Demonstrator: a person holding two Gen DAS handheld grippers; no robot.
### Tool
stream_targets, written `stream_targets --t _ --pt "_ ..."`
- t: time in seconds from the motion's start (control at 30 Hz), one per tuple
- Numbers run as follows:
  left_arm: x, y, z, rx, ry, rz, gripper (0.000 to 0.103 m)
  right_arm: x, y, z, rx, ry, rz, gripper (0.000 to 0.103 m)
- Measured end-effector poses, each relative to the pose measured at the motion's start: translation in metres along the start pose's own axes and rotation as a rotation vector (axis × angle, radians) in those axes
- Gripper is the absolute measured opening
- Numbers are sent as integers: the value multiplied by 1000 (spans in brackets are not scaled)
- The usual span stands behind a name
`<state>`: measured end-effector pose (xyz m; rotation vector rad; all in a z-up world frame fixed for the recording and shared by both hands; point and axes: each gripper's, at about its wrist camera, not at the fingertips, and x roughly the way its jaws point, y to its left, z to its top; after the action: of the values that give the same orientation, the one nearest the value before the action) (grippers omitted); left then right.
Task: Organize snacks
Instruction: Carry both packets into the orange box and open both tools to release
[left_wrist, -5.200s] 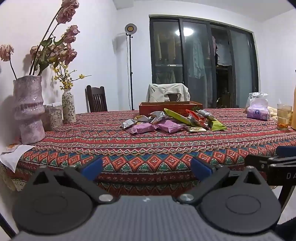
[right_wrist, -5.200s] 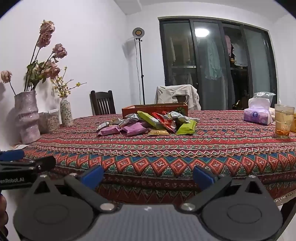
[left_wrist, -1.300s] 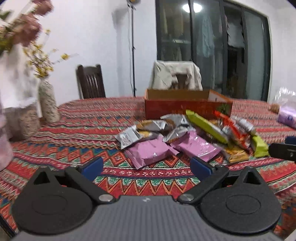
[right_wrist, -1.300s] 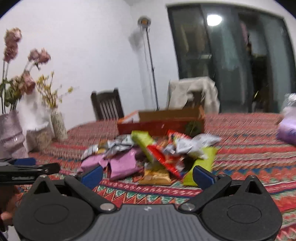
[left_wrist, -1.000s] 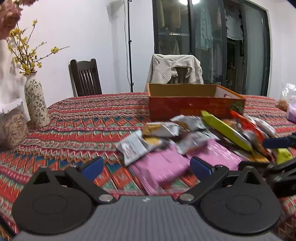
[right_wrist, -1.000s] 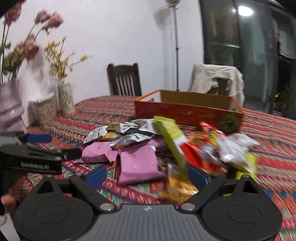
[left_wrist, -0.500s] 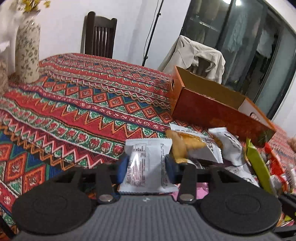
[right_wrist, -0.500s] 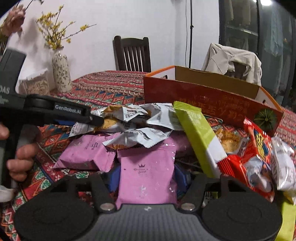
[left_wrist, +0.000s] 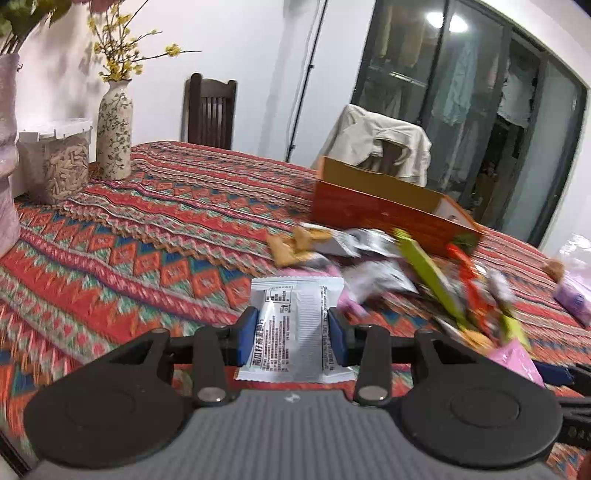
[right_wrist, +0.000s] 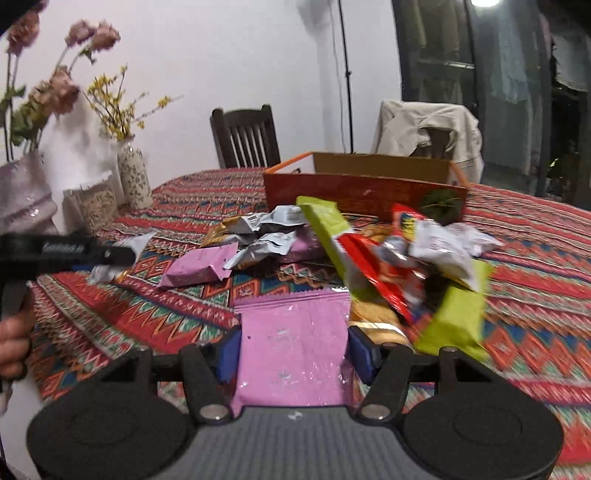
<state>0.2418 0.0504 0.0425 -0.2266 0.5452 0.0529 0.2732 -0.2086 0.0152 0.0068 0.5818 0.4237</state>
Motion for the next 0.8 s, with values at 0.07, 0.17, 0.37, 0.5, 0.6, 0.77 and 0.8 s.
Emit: stream_targets --t 0.07,0.17,0.37,0.5,0.6,0.77,0.8 --pt "-8 -14 -5 16 9 -30 41 -19 -3 -6 11 -14 -6 60" --pt "-19 -33 -8 61 -6 -40 41 -44 -10 -13 23 -43 -9 60" --pt "-28 -55 6 129 -67 -47 41 -72 -23 -14 57 -121 -8 60" --pt "-23 -65 38 173 -111 -78 41 -78 -37 2 73 -161 9 60" --pt "-9 -73 74 215 -150 -93 41 -79 -52 31 85 -197 33 60" --pt "49 -88 145 254 -183 -123 42 -67 -89 101 119 -258 57 60" --pt "70 -92 162 267 -171 -122 42 -61 -97 120 119 -266 62 60"
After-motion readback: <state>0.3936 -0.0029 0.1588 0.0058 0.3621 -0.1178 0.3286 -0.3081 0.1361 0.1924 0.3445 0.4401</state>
